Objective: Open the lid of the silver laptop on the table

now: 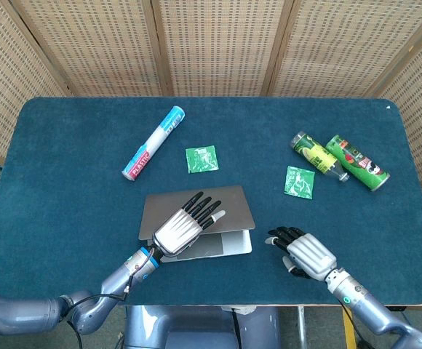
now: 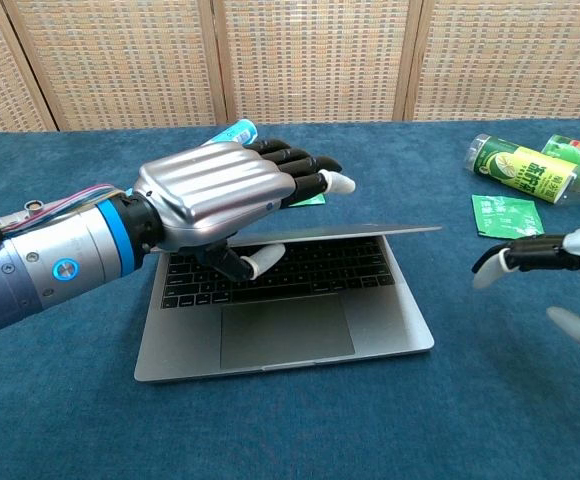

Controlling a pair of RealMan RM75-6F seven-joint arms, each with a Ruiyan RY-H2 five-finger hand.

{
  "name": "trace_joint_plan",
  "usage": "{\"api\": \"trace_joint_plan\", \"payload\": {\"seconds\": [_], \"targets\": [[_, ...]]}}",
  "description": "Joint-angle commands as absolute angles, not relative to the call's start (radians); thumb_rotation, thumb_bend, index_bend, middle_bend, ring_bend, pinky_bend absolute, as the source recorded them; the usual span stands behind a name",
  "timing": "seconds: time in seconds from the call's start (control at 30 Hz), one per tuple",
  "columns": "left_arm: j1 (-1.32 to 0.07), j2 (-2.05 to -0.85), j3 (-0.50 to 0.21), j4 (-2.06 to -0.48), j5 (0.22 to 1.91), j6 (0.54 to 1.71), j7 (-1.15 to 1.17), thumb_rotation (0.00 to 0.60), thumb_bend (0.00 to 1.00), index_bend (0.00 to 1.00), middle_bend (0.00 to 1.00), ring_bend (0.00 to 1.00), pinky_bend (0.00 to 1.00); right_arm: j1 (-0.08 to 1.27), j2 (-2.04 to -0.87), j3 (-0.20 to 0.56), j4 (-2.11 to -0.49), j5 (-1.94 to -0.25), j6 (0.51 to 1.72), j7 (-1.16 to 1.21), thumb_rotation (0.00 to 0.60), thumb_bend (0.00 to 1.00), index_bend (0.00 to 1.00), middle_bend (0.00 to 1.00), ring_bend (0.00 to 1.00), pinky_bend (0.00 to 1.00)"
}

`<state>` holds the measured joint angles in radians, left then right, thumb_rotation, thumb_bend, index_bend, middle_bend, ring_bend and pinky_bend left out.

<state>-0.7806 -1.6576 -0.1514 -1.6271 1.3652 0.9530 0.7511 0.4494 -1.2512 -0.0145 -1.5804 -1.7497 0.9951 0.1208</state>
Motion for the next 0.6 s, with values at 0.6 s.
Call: {"api": "trace_joint_plan", "payload": {"seconds": [0.6], "targets": [[-0.801,-1.665,-0.136,-1.615,1.347,0.965,0.748,0.581,0.56,0.00,0.00,0.00,0.00,0.521,-1.454,0.018,-1.549,-1.597,0.873,-0.080,0.600,0.83,0.29,0.31,0.26,0.32]]}}
